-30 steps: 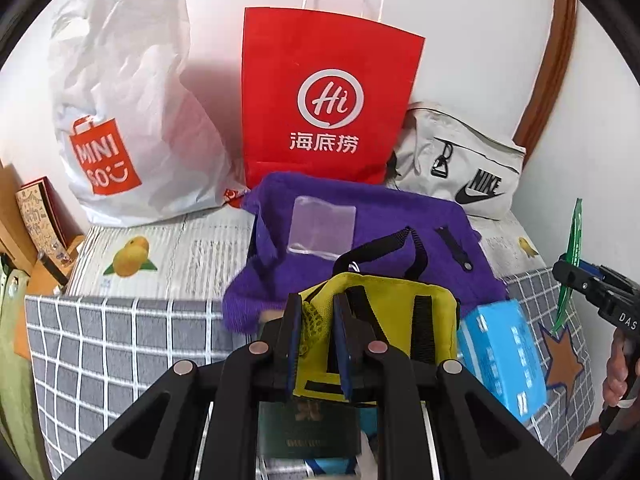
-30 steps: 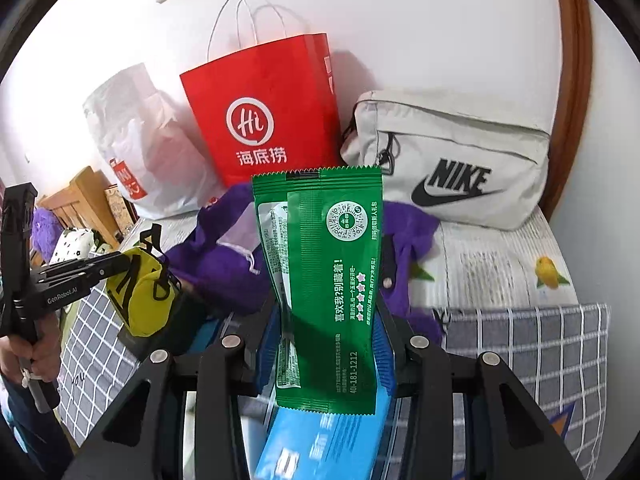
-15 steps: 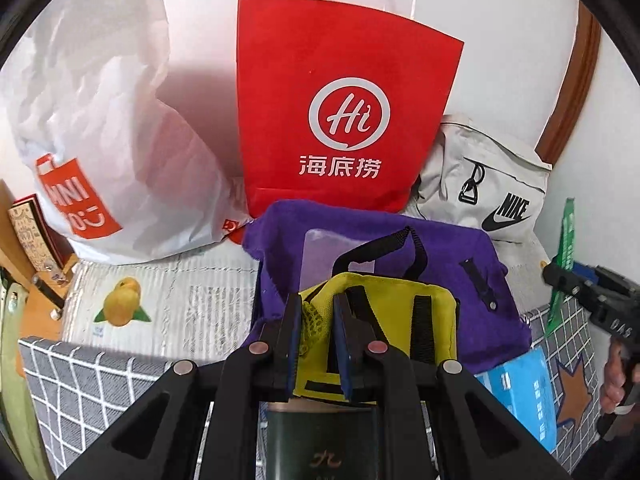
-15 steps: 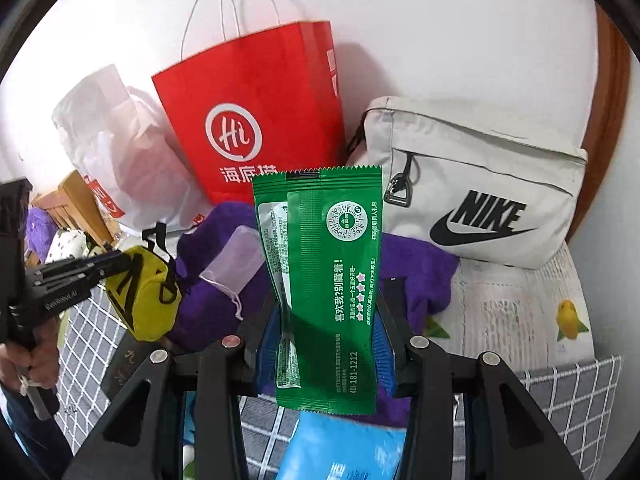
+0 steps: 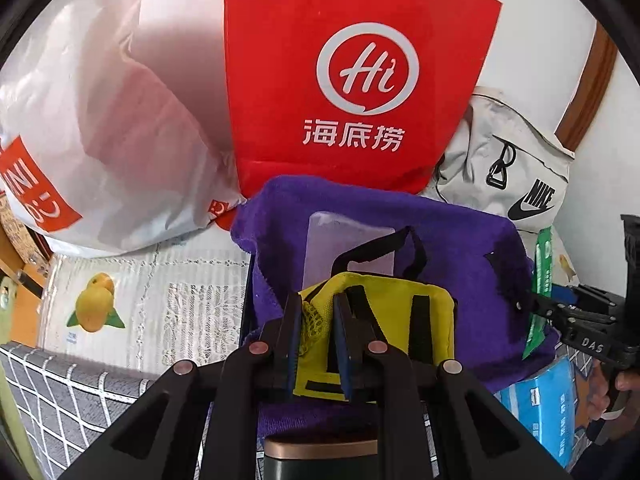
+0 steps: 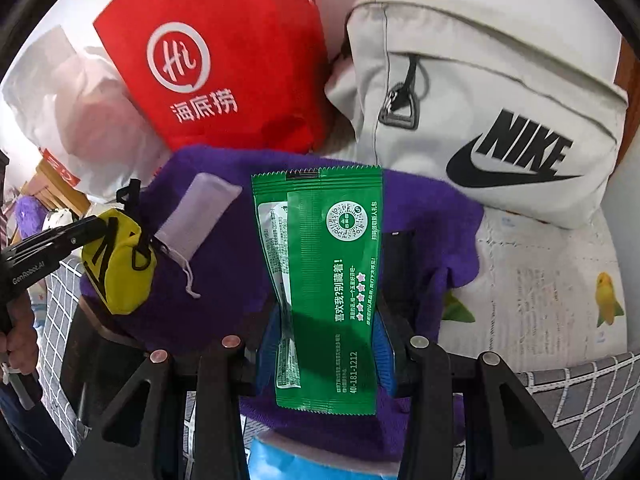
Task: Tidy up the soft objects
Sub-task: 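Lift and carry the green sachet and yellow pouch toward the purple towel, then lower the green sachet onto the towel and open the right tool, then release the yellow pouch onto the towel with the left tool while the right tool withdraws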
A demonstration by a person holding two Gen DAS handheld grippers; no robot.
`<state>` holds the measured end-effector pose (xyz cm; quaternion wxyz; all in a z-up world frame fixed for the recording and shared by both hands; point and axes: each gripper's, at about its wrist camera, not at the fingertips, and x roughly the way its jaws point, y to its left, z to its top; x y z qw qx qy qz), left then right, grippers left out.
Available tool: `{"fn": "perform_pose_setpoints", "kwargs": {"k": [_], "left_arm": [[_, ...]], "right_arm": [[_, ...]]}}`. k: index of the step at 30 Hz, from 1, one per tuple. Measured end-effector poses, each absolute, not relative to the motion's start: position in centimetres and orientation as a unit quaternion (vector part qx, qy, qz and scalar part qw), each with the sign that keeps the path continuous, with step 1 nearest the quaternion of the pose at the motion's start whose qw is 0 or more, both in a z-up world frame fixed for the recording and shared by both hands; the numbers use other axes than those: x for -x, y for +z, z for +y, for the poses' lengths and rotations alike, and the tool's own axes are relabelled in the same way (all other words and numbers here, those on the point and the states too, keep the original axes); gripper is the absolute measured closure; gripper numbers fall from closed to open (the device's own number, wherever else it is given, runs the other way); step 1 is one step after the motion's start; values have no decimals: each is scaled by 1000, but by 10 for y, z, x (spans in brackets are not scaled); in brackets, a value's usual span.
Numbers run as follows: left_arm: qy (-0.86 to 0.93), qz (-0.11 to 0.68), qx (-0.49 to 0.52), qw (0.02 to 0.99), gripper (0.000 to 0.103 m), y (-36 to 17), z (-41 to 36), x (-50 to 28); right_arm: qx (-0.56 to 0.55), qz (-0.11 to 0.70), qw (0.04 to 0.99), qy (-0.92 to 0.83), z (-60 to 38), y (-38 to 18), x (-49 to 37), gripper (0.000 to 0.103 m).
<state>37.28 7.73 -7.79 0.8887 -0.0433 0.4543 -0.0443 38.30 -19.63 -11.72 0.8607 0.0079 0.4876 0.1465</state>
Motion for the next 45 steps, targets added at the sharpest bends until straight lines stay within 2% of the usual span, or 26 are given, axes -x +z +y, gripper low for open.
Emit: {"fn": "perform_pose_setpoints", "kwargs": {"k": [21,24,28,40,44,45], "left_arm": [[-35,475,44,878,88,-101,72,-388],[-31,481,40,875,88,-105,71,-390],[-31,485,33,874,87,-107,67,-390],[-5,493,15,870,84,-110,62,-391],[10,503,10,864,59,-109,61,-389],[9,501,9,865,58,-108,61,-388]], "right_arm": [[27,539,829,148,-179,-153,-390,60],[24,542,827,150,-179,-154,-391,56],[23,537,831,144,-183,-150,-390,46],[27,506,848,152,-181,-122,-375,46],[33,498,852,158,-176,-113,-369,46],[34,494,854,158,-176,-111,-368,46]]}}
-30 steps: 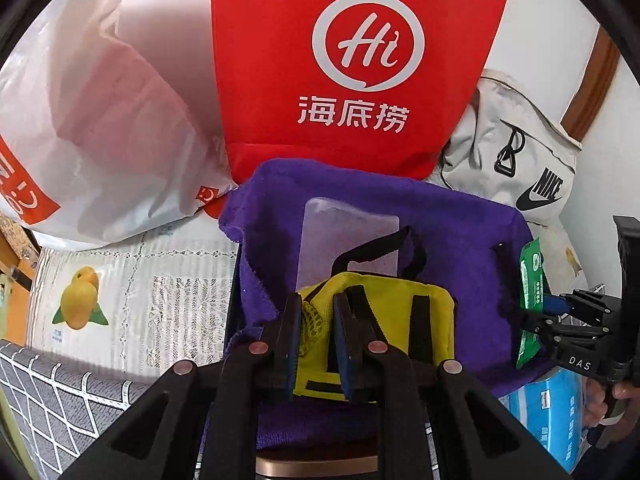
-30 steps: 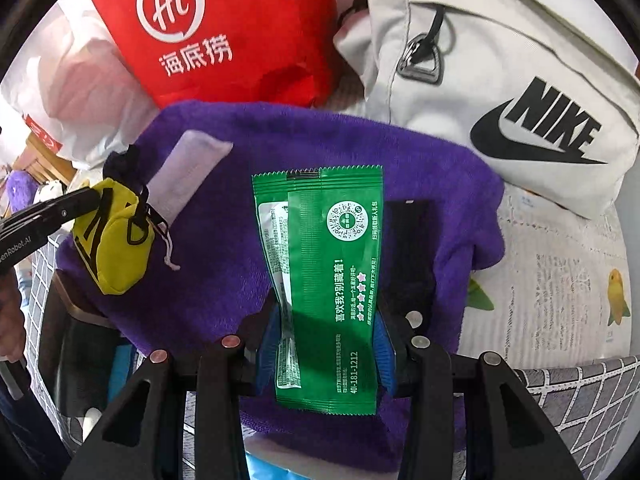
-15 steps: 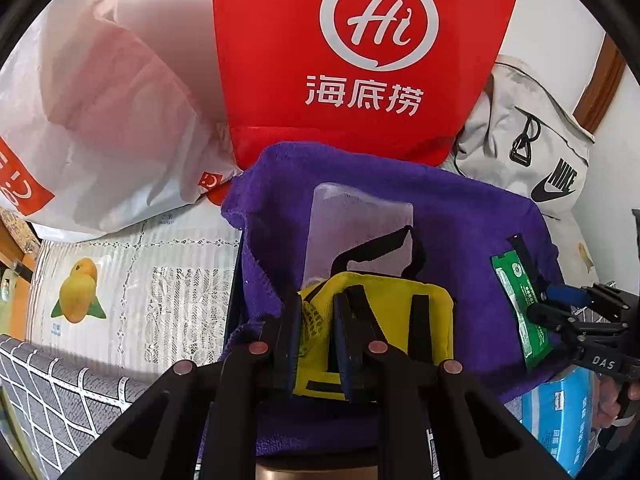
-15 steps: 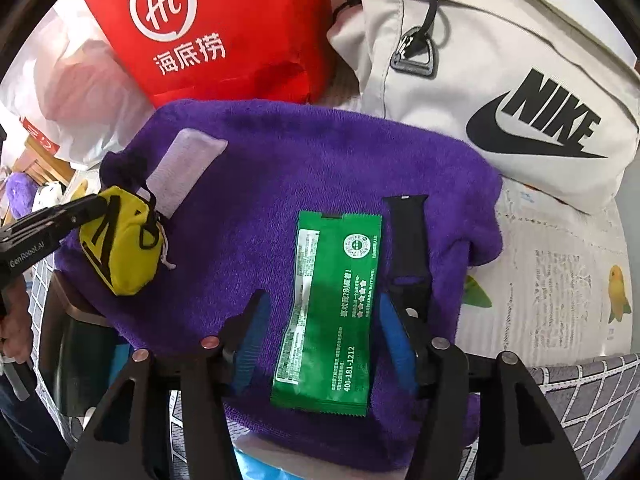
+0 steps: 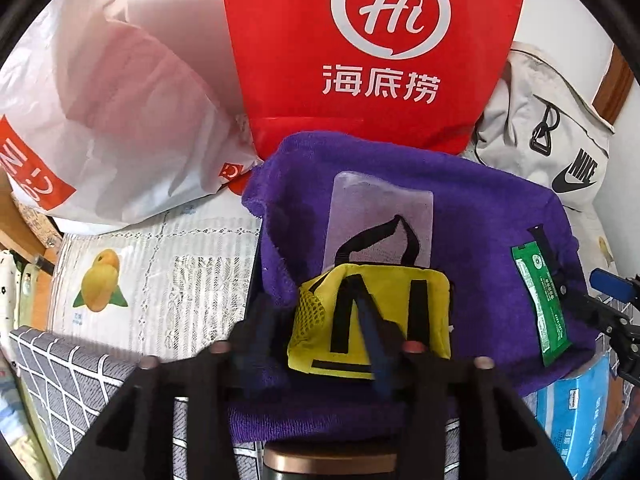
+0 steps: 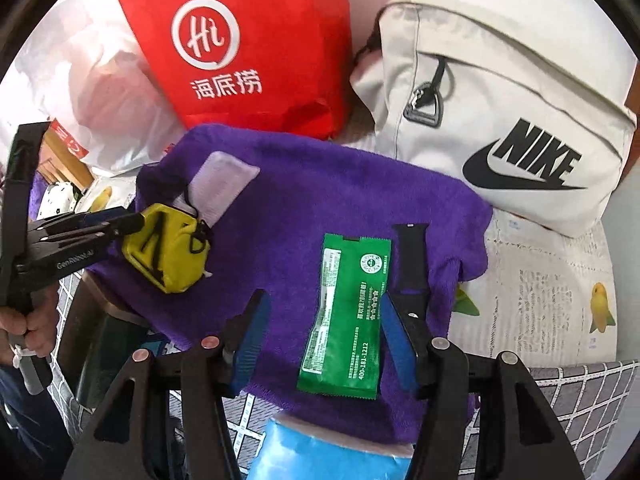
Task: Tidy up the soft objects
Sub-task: 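Release the yellow pouch onto the towel with the left tool while the right tool withdraws, then grasp the white glove with the left tool while the right tool grasps the white foam block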
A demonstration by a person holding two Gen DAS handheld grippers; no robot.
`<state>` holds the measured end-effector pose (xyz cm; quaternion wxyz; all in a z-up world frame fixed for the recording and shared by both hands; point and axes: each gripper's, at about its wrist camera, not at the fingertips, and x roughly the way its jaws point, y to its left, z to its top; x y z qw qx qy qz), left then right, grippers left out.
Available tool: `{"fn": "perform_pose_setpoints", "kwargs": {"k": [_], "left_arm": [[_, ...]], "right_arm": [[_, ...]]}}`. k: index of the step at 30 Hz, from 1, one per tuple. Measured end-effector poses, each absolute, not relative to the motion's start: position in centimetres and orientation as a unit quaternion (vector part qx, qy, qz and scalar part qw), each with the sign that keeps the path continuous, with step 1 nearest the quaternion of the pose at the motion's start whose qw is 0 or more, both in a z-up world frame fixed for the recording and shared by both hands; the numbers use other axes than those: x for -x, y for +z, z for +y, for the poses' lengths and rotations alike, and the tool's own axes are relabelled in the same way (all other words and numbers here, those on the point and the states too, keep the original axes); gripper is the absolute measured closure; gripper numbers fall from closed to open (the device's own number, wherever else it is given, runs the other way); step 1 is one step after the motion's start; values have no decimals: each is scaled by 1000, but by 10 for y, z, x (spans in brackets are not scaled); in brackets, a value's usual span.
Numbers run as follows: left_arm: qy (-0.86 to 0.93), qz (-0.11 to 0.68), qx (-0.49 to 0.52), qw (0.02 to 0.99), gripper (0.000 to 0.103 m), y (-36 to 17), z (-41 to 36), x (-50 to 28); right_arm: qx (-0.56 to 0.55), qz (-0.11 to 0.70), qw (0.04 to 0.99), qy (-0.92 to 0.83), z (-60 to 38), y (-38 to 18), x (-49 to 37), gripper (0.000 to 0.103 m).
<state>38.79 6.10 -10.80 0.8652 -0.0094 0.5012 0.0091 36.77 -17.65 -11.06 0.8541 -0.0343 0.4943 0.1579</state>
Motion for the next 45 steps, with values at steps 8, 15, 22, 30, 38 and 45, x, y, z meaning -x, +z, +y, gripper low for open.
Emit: {"fn": "perform_pose_setpoints", "kwargs": {"k": [8,15,22,30,38,45], "left_arm": [[0,480,5,877,58,-83,55,-373],[-26,448,-8,894,58,-49,36,-348],[-49,429,-36,901,58,-25,11,-312],[-91,433,-30,896,58,-25,5,-235],[-126,472,-3,873,58,-69,1,-177],[-147,491,2,859,57,-105,-24,-155]], "right_arm": [[24,466,870,158,-184,-86,-347,46],[18,445,880,164,-181,-63,-316,46],[51,425,888,167,-182,-45,-261,46],[29,410,897,163,-195,-50,-195,46],[-6,409,901,144,-203,-66,-140,46],[6,420,899,127,-207,-92,-97,46]]}}
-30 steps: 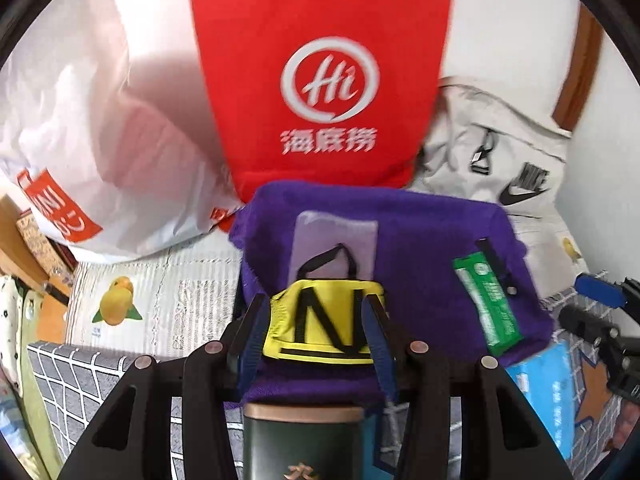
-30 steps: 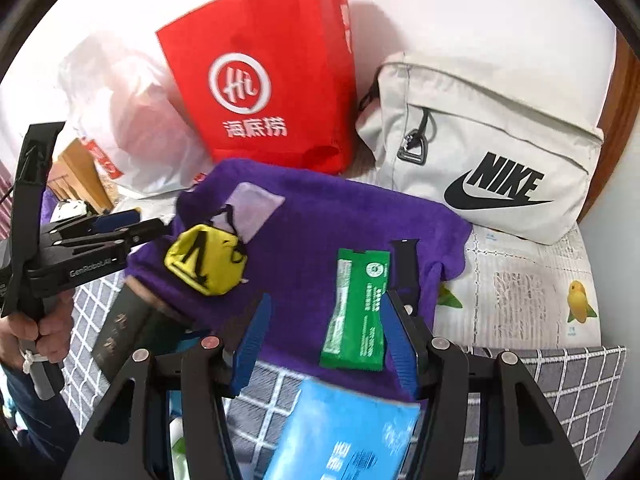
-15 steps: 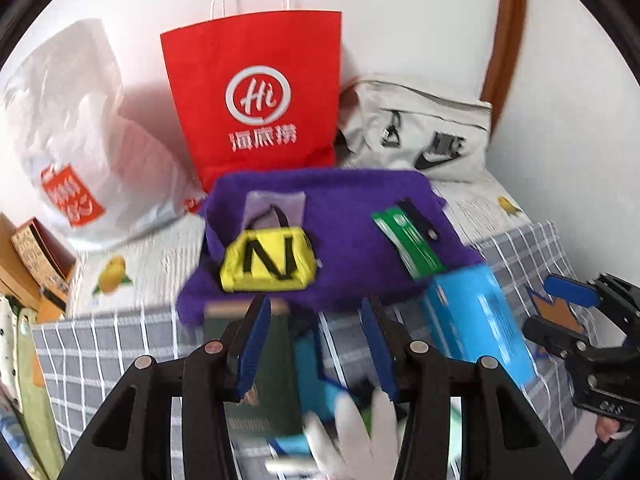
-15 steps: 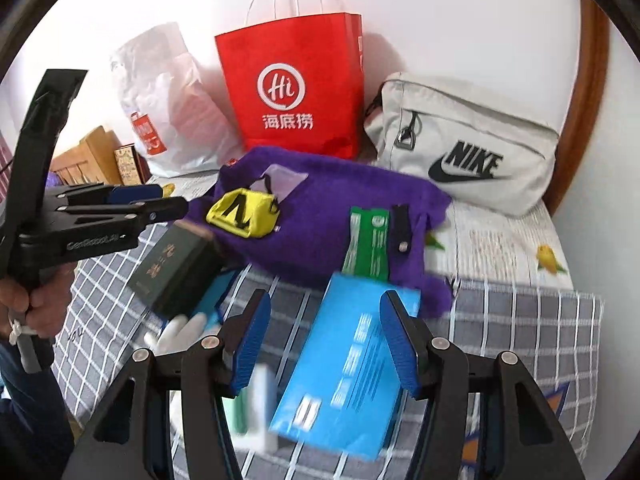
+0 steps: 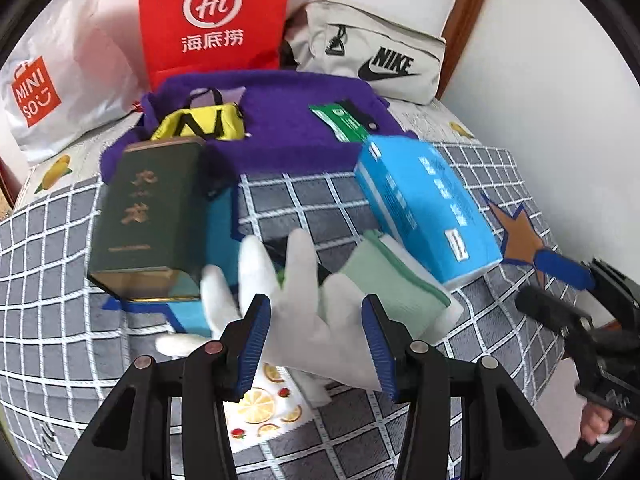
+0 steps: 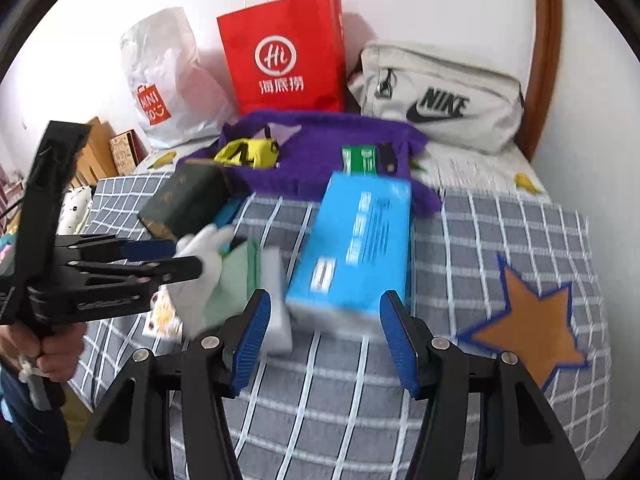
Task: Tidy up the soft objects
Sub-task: 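Grasp the white glove with the left tool while the right tool grasps the white foam block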
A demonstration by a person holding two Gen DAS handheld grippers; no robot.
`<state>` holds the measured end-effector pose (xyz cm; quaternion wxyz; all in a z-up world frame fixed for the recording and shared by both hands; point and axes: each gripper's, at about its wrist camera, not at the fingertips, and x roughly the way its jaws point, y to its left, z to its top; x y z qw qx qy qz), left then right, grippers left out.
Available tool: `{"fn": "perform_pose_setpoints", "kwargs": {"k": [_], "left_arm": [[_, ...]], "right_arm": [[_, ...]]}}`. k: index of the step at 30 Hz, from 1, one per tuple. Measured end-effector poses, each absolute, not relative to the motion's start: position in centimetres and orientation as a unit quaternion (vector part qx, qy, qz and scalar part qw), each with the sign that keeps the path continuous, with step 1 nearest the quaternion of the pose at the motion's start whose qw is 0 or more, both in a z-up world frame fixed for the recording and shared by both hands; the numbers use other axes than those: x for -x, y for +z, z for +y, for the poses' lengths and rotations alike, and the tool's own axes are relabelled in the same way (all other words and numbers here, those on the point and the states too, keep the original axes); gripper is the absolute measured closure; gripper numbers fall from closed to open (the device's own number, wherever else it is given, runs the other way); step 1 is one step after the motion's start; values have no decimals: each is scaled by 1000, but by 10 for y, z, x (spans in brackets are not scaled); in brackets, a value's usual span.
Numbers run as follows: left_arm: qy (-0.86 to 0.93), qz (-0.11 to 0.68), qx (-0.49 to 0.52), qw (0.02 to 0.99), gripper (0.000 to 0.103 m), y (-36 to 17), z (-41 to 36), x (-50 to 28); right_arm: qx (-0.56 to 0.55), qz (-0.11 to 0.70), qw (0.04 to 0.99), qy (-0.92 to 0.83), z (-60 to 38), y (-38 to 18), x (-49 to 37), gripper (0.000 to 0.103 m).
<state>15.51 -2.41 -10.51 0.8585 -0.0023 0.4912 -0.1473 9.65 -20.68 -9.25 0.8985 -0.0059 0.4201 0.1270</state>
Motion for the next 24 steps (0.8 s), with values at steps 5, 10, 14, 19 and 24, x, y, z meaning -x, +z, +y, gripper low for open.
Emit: {"fn": "perform_pose_setpoints", "kwargs": {"k": [5,10,14,19,24], "left_arm": [[-139,494,-14,858,45,-117,-33,-150],[-124,485,-50,864,47,-123,-40,-146],[-103,468,-84,874,77,-123,-40,-142],[-117,454,-49,882,90,-109,-17,-137],[-102,435,-33,894,90,-90,5,-126]], "right_arm": [[-12,434,892,127,-216,-108,-82,46],[-28,445,887,123,-221,-120,-80,46],[-31,447,884,130,-218,-125,-82,46],[-35,447,883,138,-213,-127,-82,46],[-37,446,882,148,-205,-128,-83,46]]}}
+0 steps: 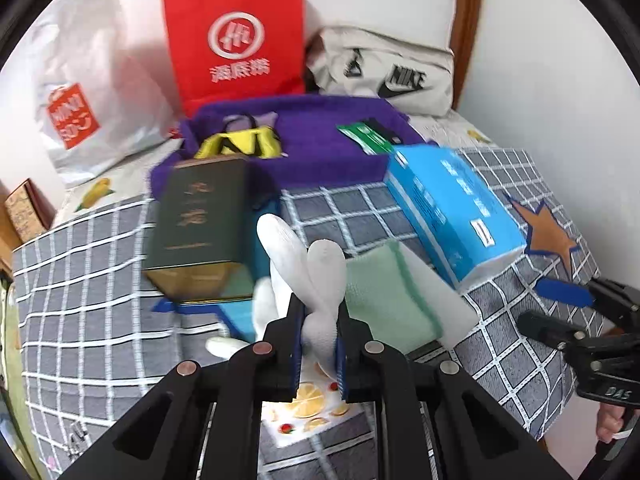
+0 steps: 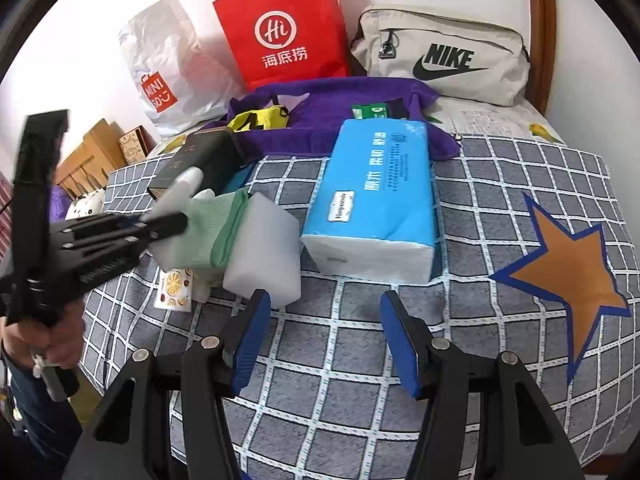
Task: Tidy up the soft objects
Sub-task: 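Grasp the white glove with the left tool while the right tool grasps the white foam block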
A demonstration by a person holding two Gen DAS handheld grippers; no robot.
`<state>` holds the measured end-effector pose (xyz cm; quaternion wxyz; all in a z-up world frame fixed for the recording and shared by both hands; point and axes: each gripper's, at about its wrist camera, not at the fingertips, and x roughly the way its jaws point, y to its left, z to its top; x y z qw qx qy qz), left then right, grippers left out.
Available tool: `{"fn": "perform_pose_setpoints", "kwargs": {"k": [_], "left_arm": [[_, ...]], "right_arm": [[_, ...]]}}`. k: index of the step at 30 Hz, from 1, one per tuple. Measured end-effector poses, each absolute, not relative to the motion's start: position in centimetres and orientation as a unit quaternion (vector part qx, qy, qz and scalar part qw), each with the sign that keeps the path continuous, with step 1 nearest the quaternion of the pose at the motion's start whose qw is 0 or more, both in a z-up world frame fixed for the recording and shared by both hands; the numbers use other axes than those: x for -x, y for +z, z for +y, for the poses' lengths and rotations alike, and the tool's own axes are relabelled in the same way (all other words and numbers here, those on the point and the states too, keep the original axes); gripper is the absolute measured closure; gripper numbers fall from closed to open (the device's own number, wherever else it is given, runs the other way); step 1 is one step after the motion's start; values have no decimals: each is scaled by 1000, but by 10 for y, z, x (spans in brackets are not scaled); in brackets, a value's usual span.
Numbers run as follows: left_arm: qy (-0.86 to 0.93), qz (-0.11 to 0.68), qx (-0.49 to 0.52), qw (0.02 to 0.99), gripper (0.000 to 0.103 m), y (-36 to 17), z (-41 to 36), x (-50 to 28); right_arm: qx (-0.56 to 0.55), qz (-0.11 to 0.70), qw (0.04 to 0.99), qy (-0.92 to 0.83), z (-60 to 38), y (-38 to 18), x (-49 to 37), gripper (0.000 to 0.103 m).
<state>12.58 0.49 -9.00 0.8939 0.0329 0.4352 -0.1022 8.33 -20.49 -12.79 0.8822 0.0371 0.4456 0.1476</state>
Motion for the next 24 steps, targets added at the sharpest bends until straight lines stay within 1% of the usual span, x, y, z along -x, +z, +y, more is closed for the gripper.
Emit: {"fn": "perform_pose_setpoints", "kwargs": {"k": [4,9,16,22,23,24], "left_arm": [[-86,430,-15,899,90,-83,27,-120],[-75,434,3,898,90,-88,47,-114],[-78,449,22,890,90,-105,52,-111],[-84,456,36,885,90,-115,52,-115],[-86,458,35,884,90,-116,51,-115],[-87,459,35,884,90,-117,51,-115]], "right_arm": [[-32,448,878,164,-194,-130,-84,46],[-20,446,875,186,-174,-130,-90,46],[11,450,877,171,-155,-135,-107,46],[8,455,874,170,-157,-143,-111,46],[11,454,876,165,-156,-145,-112,48],[13,452,877,162,-155,-147,-113,53]]}}
